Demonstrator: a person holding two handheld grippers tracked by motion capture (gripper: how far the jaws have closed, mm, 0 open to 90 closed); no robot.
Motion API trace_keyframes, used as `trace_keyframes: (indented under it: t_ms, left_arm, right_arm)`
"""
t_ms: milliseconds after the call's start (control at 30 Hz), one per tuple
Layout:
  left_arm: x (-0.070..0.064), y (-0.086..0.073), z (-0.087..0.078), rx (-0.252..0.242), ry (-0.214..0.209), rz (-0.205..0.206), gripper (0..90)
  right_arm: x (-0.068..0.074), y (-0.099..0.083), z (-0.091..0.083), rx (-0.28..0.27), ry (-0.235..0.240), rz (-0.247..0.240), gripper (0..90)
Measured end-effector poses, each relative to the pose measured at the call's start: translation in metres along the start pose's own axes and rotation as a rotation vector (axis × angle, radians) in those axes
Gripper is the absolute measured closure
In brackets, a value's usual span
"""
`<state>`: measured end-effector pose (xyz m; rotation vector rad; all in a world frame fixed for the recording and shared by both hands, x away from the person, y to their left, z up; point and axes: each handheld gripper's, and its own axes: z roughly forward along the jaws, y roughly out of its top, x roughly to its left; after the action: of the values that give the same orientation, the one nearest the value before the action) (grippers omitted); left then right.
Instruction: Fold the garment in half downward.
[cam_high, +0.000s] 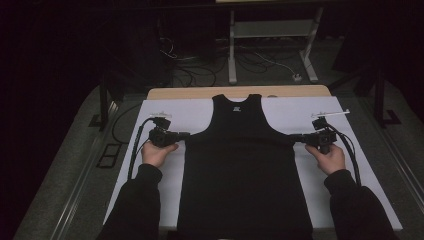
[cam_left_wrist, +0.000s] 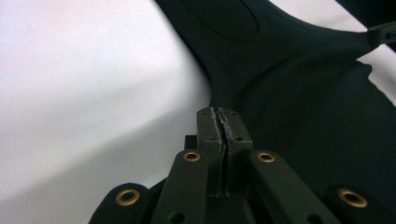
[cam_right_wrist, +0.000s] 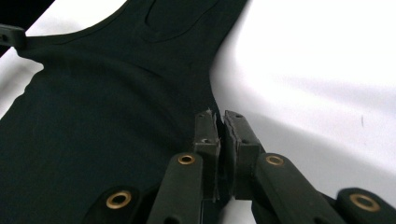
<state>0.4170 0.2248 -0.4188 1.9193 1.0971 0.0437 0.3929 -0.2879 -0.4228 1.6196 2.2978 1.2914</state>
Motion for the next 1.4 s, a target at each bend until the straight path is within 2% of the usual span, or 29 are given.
trace_keyframes:
  t_ms: [233,500,700,1000,1133,1400]
  left_arm:
    - [0.0,-0.004,-0.001,0.007,-0.008,-0.034,86.8]
    - [-0.002,-0.012,-0.009,0.008,-0.011,-0.054,86.6]
    - [-0.009,-0.015,-0.017,-0.014,-0.02,-0.061,86.6]
    - [-0.015,-0.021,-0.024,-0.013,-0.03,-0.07,86.6]
    - [-0.018,-0.023,-0.027,-0.012,-0.034,-0.075,86.6]
    - [-0.027,-0.03,-0.031,-0.005,-0.039,-0.072,86.6]
  right_arm:
    - [0.003,-0.003,-0.005,-0.008,-0.005,-0.008,82.8]
    - [0.006,-0.008,-0.008,-0.011,-0.002,-0.001,82.6]
    - [0.012,-0.011,-0.016,-0.021,0.002,-0.008,82.5]
    - [0.017,-0.018,-0.024,-0.033,0.009,-0.006,82.4]
    - [0.019,-0.021,-0.026,-0.017,0.011,-0.01,82.4]
    - [0.023,-0.029,-0.032,-0.017,0.019,-0.003,82.4]
